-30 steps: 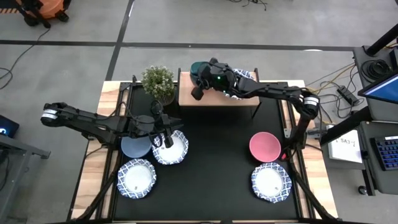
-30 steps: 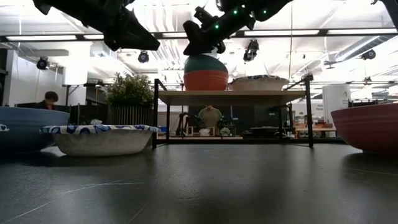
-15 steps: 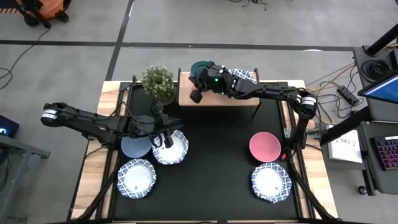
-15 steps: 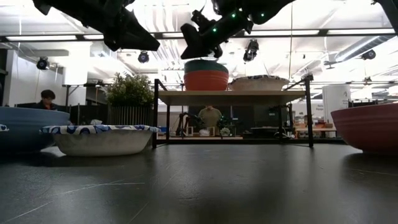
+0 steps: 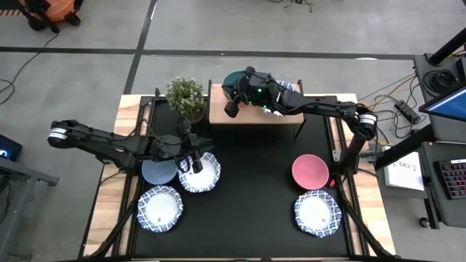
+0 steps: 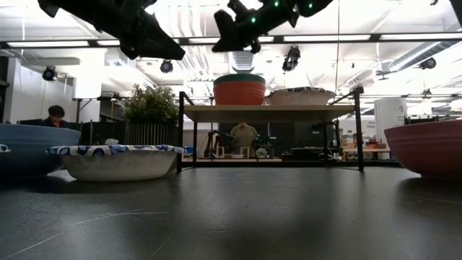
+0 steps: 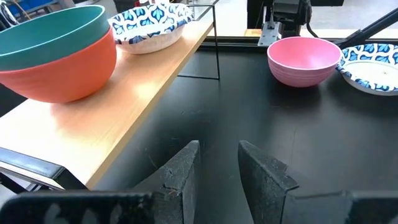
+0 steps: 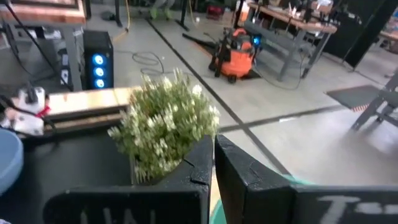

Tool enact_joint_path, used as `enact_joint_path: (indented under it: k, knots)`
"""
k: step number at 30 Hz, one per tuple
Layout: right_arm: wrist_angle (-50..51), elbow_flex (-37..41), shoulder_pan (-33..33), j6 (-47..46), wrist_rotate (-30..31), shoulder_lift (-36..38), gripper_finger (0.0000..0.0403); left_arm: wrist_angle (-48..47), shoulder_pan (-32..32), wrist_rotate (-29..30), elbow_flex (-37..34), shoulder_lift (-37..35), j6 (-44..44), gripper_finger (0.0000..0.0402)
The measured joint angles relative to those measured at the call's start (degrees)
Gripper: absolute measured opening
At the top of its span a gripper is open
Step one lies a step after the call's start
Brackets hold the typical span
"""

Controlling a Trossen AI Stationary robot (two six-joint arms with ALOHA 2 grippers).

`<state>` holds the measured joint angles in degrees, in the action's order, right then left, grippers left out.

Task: Place and stack bowls onto a shelf
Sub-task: Stack the green bowl on top of the orange bowl on the shelf

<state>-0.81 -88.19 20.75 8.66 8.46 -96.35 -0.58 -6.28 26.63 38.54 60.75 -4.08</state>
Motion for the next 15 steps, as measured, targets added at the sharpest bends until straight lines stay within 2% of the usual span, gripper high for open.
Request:
enact_joint_path:
  k: [8, 15]
  knots:
    - [1.2, 0.47, 0.51, -1.18, -0.04, -3.79, 0.0009, 0.08, 0.0, 0.0, 0.0, 0.0, 0.11, 0.0094]
    - [1.69, 0.51, 0.25, 0.25, 0.56, -1.51, 0.0009, 0.11, 0.0, -0.02, 0.0, 0.0, 0.11, 0.0094]
